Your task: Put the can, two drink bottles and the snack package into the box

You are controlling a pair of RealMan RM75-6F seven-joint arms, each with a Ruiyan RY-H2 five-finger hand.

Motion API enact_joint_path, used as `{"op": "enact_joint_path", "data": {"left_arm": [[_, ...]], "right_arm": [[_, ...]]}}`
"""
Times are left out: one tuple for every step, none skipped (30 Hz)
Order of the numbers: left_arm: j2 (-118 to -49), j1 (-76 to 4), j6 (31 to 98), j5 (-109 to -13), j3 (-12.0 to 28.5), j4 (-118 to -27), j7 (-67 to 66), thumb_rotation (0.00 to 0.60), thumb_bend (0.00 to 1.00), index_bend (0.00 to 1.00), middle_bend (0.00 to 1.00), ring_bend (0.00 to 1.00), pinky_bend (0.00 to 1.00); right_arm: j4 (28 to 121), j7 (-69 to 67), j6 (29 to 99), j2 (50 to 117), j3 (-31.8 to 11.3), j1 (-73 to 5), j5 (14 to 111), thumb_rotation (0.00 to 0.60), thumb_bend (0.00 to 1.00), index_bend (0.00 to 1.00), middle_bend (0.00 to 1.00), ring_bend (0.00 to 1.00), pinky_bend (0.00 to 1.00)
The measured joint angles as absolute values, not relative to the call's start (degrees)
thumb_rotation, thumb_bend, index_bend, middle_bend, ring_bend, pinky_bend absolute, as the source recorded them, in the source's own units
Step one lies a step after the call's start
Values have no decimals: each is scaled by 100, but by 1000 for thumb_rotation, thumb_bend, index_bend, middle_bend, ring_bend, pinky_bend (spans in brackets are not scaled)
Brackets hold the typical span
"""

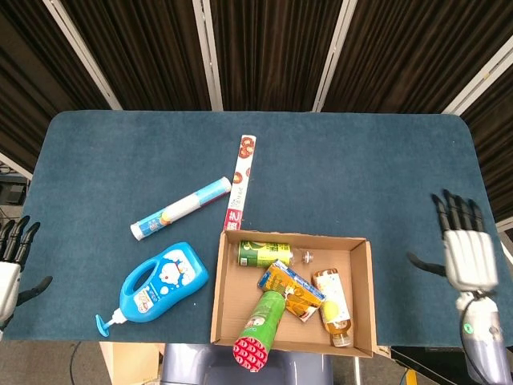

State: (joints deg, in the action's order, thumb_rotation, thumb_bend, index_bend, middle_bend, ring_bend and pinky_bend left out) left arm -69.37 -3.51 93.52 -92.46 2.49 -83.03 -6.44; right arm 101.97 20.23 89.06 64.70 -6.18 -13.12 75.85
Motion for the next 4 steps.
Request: {"op": "enact_joint_path", "data": {"left_arm": [[-6948, -356, 9341, -9232, 253, -8292, -645, 600, 86, 7, 0, 0, 59], [-6951, -362, 9326, -9220, 256, -8290, -645, 600, 86, 6, 0, 0, 59], [-6953, -369, 9305, -9204, 260, -8287, -644, 600, 86, 5, 0, 0, 59], [-6955, -373, 9292, -9188, 265, -8283, -646, 600, 86, 5, 0, 0, 59]], "right_arm": [[10068, 2150, 9055, 6579, -555, -1209, 7628, 600, 55, 0, 0, 0, 0], [9955, 2188, 9126, 6656, -506, -1128, 7671, 600, 55, 0, 0, 0, 0], [9841, 2188, 9176, 6725, -459, -1045, 7726, 600, 55, 0, 0, 0, 0], [9714, 2148, 9236, 6805, -416, -948, 7802, 600, 54, 0, 0, 0, 0]]}}
